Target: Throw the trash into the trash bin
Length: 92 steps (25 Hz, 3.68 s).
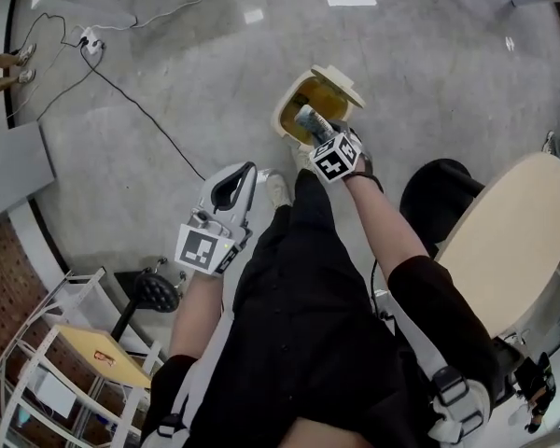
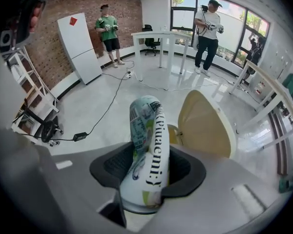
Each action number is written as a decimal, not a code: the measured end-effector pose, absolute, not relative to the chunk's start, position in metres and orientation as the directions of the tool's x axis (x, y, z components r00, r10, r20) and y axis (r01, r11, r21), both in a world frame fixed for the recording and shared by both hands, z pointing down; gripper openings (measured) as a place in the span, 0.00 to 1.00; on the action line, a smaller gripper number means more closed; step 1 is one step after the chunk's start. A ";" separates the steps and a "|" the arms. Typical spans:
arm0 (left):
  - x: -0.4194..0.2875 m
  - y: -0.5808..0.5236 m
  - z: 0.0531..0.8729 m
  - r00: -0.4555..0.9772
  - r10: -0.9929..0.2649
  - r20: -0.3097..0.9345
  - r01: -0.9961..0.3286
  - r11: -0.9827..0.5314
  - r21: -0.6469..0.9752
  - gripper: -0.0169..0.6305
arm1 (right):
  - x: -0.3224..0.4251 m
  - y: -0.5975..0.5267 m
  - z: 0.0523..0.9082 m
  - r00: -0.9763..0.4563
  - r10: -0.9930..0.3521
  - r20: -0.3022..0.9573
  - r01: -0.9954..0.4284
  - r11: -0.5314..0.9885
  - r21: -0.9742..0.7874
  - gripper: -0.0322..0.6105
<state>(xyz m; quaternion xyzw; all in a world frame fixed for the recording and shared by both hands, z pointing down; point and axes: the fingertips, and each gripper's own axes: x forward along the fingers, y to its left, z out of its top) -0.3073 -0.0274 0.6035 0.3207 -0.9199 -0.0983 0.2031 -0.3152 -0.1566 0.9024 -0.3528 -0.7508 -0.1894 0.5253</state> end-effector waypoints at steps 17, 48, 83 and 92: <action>-0.276 -0.030 0.641 -0.680 -0.600 0.422 -0.490 0.800 0.347 0.03 | -0.348 -0.172 0.984 -0.194 0.198 0.961 0.720 0.694 0.003 0.55; -0.269 0.050 0.513 -0.807 -0.588 0.059 -0.562 0.794 0.234 0.03 | -0.335 -0.183 0.604 -0.837 0.272 0.475 0.344 0.936 0.072 0.17; -0.248 -0.086 0.454 -0.675 -0.730 -0.107 -0.733 0.646 0.213 0.03 | -0.197 -0.333 0.482 -0.979 0.164 0.118 0.162 0.987 -0.020 0.06; -0.242 -0.105 0.446 -0.675 -0.724 -0.144 -0.734 0.638 0.232 0.03 | -0.198 -0.353 0.476 -0.977 0.196 0.083 0.195 0.981 -0.020 0.06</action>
